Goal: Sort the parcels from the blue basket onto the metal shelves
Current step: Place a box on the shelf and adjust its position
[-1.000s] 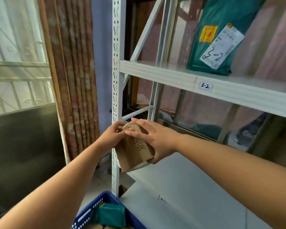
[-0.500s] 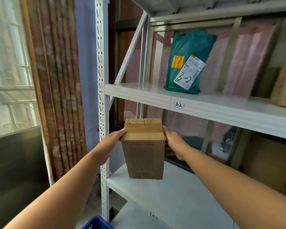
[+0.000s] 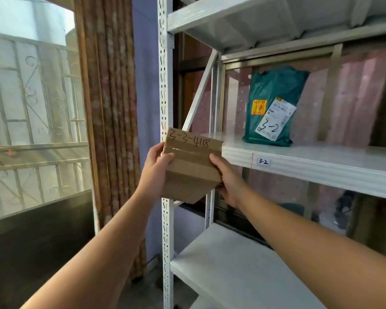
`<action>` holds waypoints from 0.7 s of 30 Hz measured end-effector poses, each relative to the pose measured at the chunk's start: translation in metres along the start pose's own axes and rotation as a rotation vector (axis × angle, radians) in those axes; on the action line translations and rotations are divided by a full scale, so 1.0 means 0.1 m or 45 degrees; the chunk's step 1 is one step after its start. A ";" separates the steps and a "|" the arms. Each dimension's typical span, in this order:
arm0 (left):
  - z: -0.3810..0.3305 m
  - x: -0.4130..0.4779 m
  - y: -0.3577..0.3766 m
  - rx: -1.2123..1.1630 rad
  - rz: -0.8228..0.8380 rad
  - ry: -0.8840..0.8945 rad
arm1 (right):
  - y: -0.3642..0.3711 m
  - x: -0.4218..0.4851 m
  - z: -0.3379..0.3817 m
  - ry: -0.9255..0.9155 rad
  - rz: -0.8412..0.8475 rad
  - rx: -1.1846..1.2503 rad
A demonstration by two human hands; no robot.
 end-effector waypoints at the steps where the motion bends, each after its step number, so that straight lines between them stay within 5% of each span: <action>1: -0.09 -0.01 -0.02 0.016 0.022 0.048 | 0.01 0.03 0.05 -0.043 0.037 0.031; 7: -0.65 -0.10 0.20 0.346 0.142 0.283 | -0.07 0.01 0.45 -0.298 0.104 0.086; 14: -0.92 -0.23 0.82 0.432 0.071 0.634 | -0.45 -0.34 1.00 -0.723 -0.164 -0.070; 21: -1.04 -0.33 1.65 0.295 0.294 0.708 | -1.15 -0.99 1.42 -1.028 -0.556 -0.343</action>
Point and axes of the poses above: each hand's wrist, its own x-axis towards the middle knuckle, its own y-axis out of the palm, z = x × y, the point moved 4 cm from there along x, towards the middle knuckle, and after that the axes turned 3 degrees about z, right-handed, at the moved point
